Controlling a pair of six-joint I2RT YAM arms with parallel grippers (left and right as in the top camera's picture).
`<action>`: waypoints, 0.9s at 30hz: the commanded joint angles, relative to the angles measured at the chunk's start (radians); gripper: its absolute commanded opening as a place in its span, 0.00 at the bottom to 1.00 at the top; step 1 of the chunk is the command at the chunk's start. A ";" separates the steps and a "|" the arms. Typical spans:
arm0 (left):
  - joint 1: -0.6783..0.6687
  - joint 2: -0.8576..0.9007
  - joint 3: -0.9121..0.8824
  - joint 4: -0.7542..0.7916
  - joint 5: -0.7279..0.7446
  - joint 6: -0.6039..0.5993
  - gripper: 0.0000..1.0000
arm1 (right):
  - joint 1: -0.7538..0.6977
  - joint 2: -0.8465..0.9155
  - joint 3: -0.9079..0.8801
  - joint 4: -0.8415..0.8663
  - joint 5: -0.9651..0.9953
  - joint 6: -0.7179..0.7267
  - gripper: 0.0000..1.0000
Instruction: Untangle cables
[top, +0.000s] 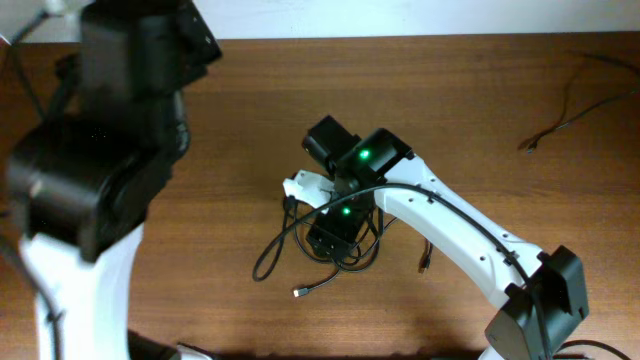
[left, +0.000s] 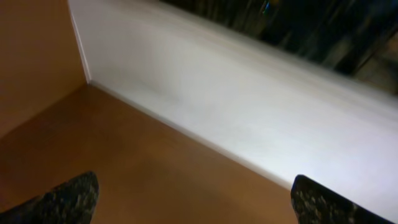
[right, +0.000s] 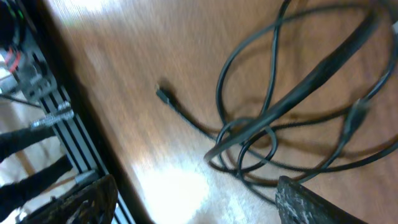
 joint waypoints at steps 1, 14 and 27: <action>0.006 -0.103 0.008 0.098 -0.035 0.092 0.99 | 0.002 -0.003 -0.013 0.051 0.000 -0.014 0.80; 0.006 -0.068 -0.011 0.245 -0.101 0.265 0.99 | 0.003 0.027 -0.154 0.325 -0.078 0.011 0.80; 0.013 -0.291 -0.807 0.224 0.130 0.047 0.99 | 0.002 0.028 -0.155 0.337 -0.044 0.012 0.79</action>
